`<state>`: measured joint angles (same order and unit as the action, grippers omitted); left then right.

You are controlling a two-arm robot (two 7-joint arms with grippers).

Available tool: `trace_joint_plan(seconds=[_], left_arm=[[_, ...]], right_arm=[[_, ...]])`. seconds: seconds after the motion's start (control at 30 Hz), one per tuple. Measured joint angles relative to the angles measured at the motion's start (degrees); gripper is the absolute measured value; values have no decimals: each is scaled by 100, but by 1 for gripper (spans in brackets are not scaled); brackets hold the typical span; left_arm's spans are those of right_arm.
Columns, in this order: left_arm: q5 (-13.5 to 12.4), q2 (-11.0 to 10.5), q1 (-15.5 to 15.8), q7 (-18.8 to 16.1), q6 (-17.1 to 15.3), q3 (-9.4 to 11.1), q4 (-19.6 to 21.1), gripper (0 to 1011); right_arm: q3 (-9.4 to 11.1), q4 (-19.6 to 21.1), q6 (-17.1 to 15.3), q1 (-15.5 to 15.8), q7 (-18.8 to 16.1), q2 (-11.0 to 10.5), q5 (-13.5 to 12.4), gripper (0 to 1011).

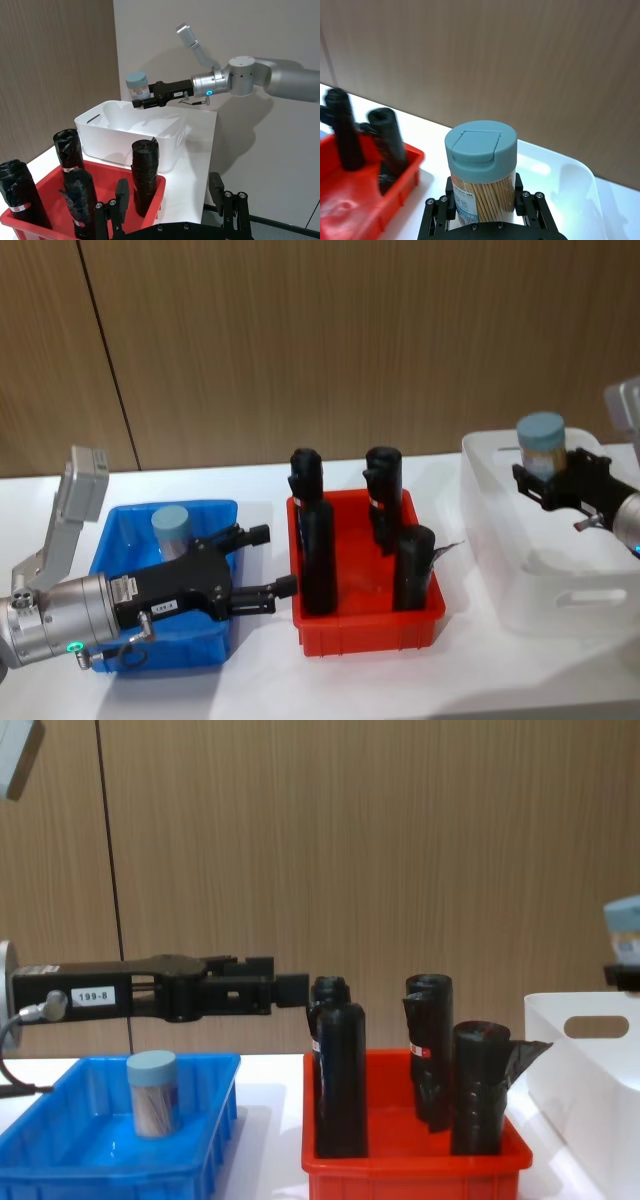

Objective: Pick the cotton swabs from the blue box and place them into the white box.

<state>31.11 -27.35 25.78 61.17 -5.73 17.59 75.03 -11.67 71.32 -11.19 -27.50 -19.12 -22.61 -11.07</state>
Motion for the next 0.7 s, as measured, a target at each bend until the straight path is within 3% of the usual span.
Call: trace_joint_plan(seconds=[0.13, 0.37, 0.47, 0.7], left_arm=[[0, 0, 0, 0, 0, 0, 0, 1004], [0, 0, 0, 0, 0, 0, 0, 1004], [0, 0, 0, 0, 0, 0, 0, 1004], [0, 0, 0, 0, 0, 0, 0, 1004]], right_arm=[[-24, -523, 35, -253, 73, 93, 59, 621], [-53, -1063, 92, -508, 123, 186, 115, 622], [-59, -1177, 103, -562, 134, 208, 134, 672], [-61, -1361, 126, -639, 147, 235, 142, 893]])
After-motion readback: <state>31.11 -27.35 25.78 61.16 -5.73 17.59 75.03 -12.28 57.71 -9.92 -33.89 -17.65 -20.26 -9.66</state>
